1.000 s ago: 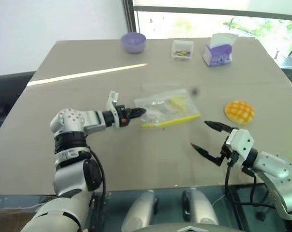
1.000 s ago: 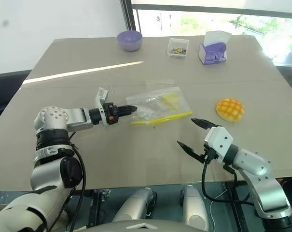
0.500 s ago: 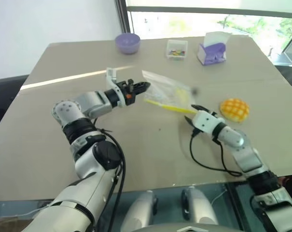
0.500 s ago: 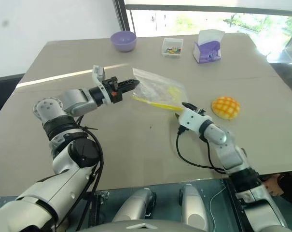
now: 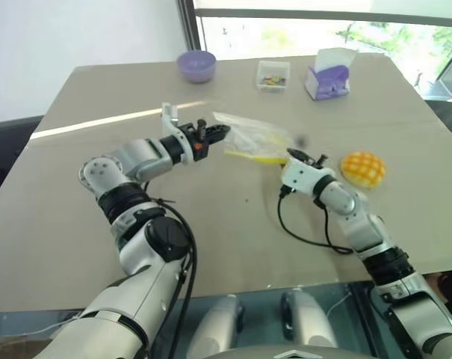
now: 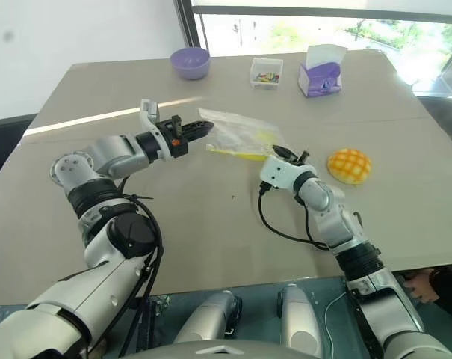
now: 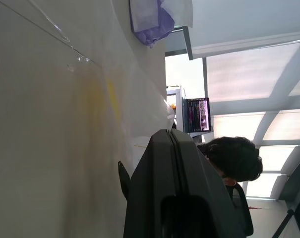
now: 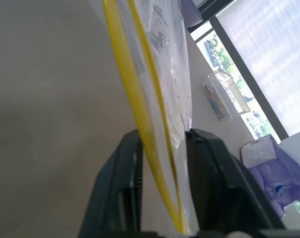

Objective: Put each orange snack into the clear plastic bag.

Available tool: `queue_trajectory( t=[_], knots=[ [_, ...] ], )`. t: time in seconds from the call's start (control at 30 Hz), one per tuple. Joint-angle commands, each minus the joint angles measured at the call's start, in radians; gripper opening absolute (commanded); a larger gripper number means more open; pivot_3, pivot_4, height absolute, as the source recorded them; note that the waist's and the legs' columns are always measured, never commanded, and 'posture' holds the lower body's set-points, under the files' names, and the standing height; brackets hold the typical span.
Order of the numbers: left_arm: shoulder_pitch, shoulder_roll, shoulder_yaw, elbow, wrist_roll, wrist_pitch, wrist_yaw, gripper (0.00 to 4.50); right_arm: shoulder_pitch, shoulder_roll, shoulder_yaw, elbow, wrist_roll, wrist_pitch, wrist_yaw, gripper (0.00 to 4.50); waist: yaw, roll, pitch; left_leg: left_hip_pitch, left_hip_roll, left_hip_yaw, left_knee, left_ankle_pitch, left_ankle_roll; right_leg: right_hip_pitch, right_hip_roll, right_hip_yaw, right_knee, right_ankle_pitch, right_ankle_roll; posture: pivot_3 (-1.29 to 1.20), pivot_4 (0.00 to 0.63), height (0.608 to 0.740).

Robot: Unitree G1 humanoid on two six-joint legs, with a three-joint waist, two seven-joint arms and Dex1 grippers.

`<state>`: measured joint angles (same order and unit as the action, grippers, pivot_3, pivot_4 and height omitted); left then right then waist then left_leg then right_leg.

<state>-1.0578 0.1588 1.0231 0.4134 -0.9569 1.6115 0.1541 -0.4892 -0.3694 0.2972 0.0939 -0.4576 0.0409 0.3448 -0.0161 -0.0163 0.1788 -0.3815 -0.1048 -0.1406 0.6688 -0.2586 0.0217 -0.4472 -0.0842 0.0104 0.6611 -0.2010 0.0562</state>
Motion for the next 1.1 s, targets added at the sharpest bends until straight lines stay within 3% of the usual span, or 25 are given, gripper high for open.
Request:
queue_trajectory(
  t=[0.03,0.23,0.33,0.43,0.5,0.57,0.63,0.83,0.97,1.1],
  knots=[
    [-0.028,0.023,0.012,-0.017,-0.022,0.002,-0.009,0.00,-0.007,-0.007,-0.012,-0.043,0.001,-0.004,0.004,0.05,-0.001,0.000,0.000,0.000,0.000,0.000,0.000,0.000,0.000,0.000,0.000,0.000,0.000,0.000,0.000,0.00,0.150,0.740],
    [-0.005,0.057,-0.026,-0.028,-0.022,0.001,-0.041,0.00,-0.027,-0.012,-0.018,-0.014,0.002,-0.013,-0.001,0.05,-0.001,0.000,0.000,0.000,0.001,0.001,0.000,0.000,0.000,0.000,0.001,0.001,0.000,0.000,0.000,0.00,0.150,0.740],
    [0.087,0.141,-0.237,-0.183,-0.011,-0.031,-0.191,0.00,-0.048,-0.008,-0.032,-0.013,0.025,-0.004,0.013,0.05,-0.008,0.000,0.000,0.001,0.002,0.002,0.000,0.000,0.000,-0.001,0.002,0.003,0.000,0.000,-0.001,0.00,0.150,0.740],
    [0.232,0.304,-0.518,-0.386,0.040,-0.171,-0.433,0.74,-0.074,-0.009,-0.030,-0.016,0.040,0.005,0.041,0.00,-0.025,0.000,0.000,0.001,0.003,0.004,-0.001,0.000,0.000,-0.001,0.003,0.005,0.000,0.001,-0.002,0.00,0.150,0.740],
    [0.354,0.466,-0.732,-0.559,0.167,-0.412,-0.657,1.63,-0.088,-0.006,-0.026,-0.014,0.051,0.009,0.058,0.00,-0.027,0.000,0.000,0.001,0.004,0.005,-0.002,0.000,-0.001,-0.002,0.004,0.006,0.000,0.002,-0.003,0.00,0.150,0.740],
    [0.435,0.577,-0.865,-0.663,0.289,-0.635,-0.807,2.28,-0.099,-0.002,-0.021,-0.008,0.054,0.009,0.068,0.00,-0.026,0.000,0.000,0.002,0.006,0.008,-0.004,-0.001,-0.001,-0.003,0.005,0.009,-0.001,0.003,-0.005,0.00,0.150,0.740],
    [0.505,0.668,-0.986,-0.741,0.456,-0.900,-0.911,2.28,-0.114,0.005,-0.008,0.006,0.048,0.006,0.073,0.00,-0.023,0.000,0.000,0.003,0.007,0.008,-0.005,-0.001,-0.001,-0.002,0.007,0.009,-0.002,0.003,-0.005,0.00,0.150,0.740],
    [0.559,0.678,-1.093,-0.788,0.565,-1.097,-1.003,2.28,-0.139,0.029,0.013,0.032,0.041,-0.001,0.080,0.00,-0.014,0.000,0.000,0.002,0.007,0.008,-0.005,-0.001,-0.001,-0.002,0.007,0.008,-0.005,0.003,-0.005,0.00,0.150,0.740],
    [0.549,0.650,-1.168,-0.729,0.710,-1.167,-0.951,2.28,-0.151,0.041,0.016,0.038,0.039,0.001,0.076,0.00,-0.018,0.000,0.000,0.002,0.007,0.008,-0.005,-0.001,-0.001,-0.002,0.007,0.008,-0.005,0.003,-0.005,0.00,0.150,0.740],
    [0.522,0.617,-1.197,-0.676,0.764,-1.186,-0.947,2.28,-0.153,0.051,0.021,0.032,0.034,0.004,0.075,0.00,-0.020,0.000,0.000,0.002,0.007,0.008,-0.005,-0.001,-0.001,-0.002,0.008,0.008,-0.004,0.003,-0.005,0.00,0.150,0.740]
  ],
)
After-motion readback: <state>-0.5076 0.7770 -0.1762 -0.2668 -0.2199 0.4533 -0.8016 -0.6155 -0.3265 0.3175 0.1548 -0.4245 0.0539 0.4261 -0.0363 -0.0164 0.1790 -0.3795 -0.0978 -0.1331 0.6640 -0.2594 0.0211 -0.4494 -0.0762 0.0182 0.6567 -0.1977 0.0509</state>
